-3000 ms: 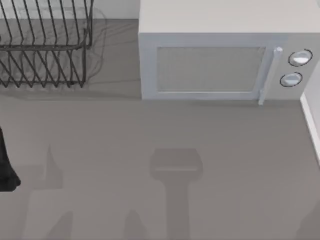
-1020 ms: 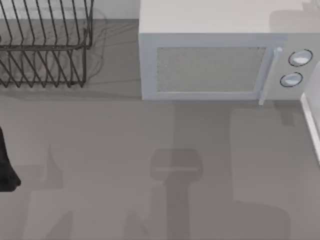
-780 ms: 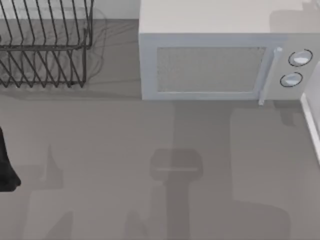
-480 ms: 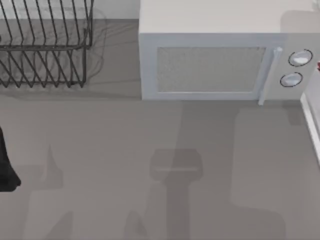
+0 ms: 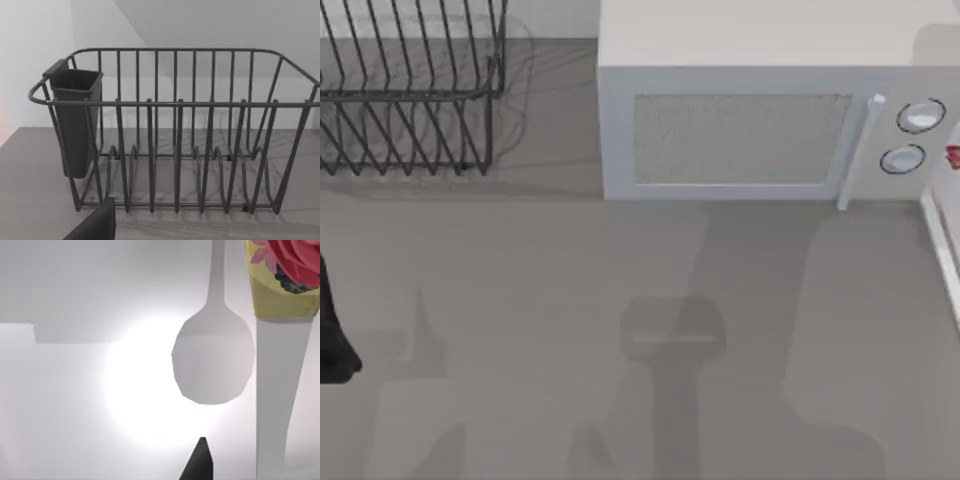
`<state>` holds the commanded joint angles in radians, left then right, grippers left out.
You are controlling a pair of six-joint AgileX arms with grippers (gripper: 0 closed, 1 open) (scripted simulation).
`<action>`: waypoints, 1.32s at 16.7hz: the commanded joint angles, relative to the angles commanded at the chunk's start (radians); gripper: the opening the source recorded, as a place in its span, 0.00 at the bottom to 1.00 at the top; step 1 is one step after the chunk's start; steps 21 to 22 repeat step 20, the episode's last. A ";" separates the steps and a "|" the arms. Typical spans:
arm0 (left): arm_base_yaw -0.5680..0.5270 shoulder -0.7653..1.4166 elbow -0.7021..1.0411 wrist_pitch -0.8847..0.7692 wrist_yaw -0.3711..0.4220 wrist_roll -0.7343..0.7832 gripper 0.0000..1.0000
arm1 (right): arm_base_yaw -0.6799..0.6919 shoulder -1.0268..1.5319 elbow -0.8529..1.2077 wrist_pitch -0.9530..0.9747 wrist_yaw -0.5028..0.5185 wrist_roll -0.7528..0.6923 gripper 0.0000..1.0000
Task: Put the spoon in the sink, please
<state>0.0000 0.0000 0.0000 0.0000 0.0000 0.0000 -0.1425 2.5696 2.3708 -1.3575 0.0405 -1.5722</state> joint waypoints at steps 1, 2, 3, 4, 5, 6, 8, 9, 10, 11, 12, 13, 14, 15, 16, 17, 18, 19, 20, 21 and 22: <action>0.000 0.000 0.000 0.000 0.000 0.000 1.00 | 0.000 0.000 0.000 0.000 0.000 0.000 0.00; 0.000 0.000 0.000 0.000 0.000 0.000 1.00 | 0.000 0.000 0.000 0.000 0.000 0.000 0.08; 0.000 0.000 0.000 0.000 0.000 0.000 1.00 | 0.000 0.000 0.000 0.000 0.000 0.000 0.15; 0.000 0.000 0.000 0.000 0.000 0.000 1.00 | 0.000 0.000 0.000 0.000 0.000 0.000 0.23; 0.000 0.000 0.000 0.000 0.000 0.000 1.00 | 0.000 0.000 0.000 0.000 0.000 0.000 0.30; 0.000 0.000 0.000 0.000 0.000 0.000 1.00 | 0.000 0.000 0.000 0.000 0.000 0.000 0.38; 0.000 0.000 0.000 0.000 0.000 0.000 1.00 | 0.000 0.000 0.000 0.000 0.000 0.000 0.53; 0.000 0.000 0.000 0.000 0.000 0.000 1.00 | 0.000 0.000 0.000 0.000 0.000 0.000 0.60; 0.000 0.000 0.000 0.000 0.000 0.000 1.00 | 0.000 0.000 0.000 0.000 0.000 0.000 0.68; 0.000 0.000 0.000 0.000 0.000 0.000 1.00 | 0.000 0.000 0.000 0.000 0.000 0.000 0.75; 0.000 0.000 0.000 0.000 0.000 0.000 1.00 | 0.000 0.000 0.000 0.000 0.000 0.000 0.83; 0.000 0.000 0.000 0.000 0.000 0.000 1.00 | 0.000 0.000 0.000 0.000 0.000 0.000 0.90; 0.000 0.000 0.000 0.000 0.000 0.000 1.00 | 0.000 0.000 0.000 0.000 0.000 0.000 0.98; 0.000 0.000 0.000 0.000 0.000 0.000 1.00 | 0.000 0.000 0.000 0.000 0.000 0.000 1.00; 0.000 0.000 0.000 0.000 0.000 0.000 1.00 | 0.000 0.000 0.000 0.000 0.000 0.000 1.00; 0.000 0.000 0.000 0.000 0.000 0.000 1.00 | 0.000 0.000 0.000 0.000 0.000 0.000 1.00; 0.000 0.000 0.000 0.000 0.000 0.000 1.00 | 0.000 0.000 0.000 0.000 0.000 0.000 1.00; 0.000 0.000 0.000 0.000 0.000 0.000 1.00 | 0.000 0.000 0.000 0.000 0.000 0.000 1.00; 0.000 0.000 0.000 0.000 0.000 0.000 1.00 | 0.000 0.000 0.000 0.000 0.000 0.000 1.00; 0.000 0.000 0.000 0.000 0.000 0.000 1.00 | 0.000 0.000 0.000 0.000 0.000 0.000 1.00; 0.000 0.000 0.000 0.000 0.000 0.000 1.00 | 0.000 0.000 0.000 0.000 0.000 0.000 1.00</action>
